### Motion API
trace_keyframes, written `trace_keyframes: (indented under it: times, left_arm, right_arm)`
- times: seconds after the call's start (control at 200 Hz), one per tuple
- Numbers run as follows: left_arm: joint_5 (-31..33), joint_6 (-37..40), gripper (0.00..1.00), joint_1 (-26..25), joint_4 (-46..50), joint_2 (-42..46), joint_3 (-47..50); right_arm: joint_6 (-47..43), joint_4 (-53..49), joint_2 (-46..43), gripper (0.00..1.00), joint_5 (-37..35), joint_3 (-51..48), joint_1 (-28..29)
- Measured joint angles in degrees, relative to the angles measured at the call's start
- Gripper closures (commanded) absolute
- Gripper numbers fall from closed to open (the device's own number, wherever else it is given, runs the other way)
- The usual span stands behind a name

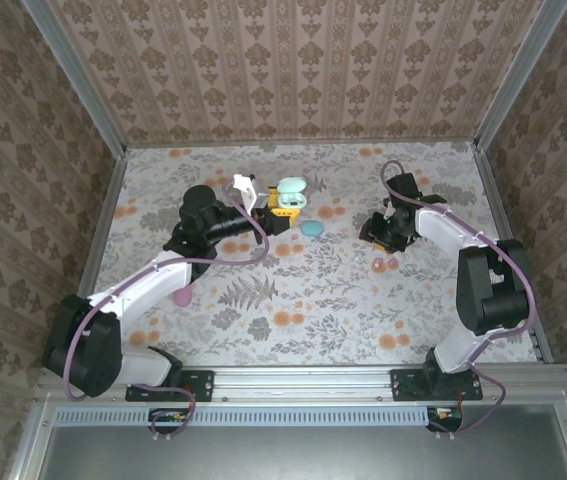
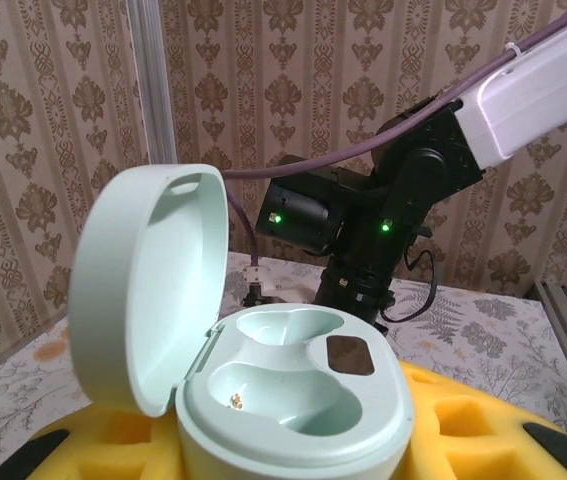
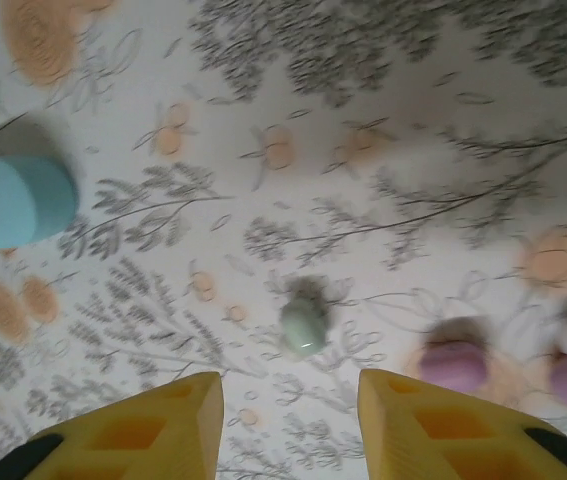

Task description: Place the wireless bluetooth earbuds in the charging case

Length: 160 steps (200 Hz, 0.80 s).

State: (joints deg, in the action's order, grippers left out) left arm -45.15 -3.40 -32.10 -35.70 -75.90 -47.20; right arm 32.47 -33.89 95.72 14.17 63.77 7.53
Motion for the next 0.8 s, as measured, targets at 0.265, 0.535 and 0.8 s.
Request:
trace_keyframes:
  times: [0.265, 0.535, 0.8]
  left_arm:
    - [0.3, 0.9, 0.77, 0.0, 0.6, 1.7, 1.4]
    - [0.2, 1.1, 0.77, 0.3, 0.7, 1.2, 1.4]
    - [0.2, 1.1, 0.77, 0.3, 0.8, 0.9, 1.4]
  right_arm:
    - [0.4, -0.2, -6.8, 0.57, -4.8, -6.9, -10.0]
    - [-5.1, -0.7, -3.5, 0.55, -5.0, -5.8, -12.7]
    - [-8.8, -0.6, 3.6, 0.54, -6.1, -1.5, -12.7]
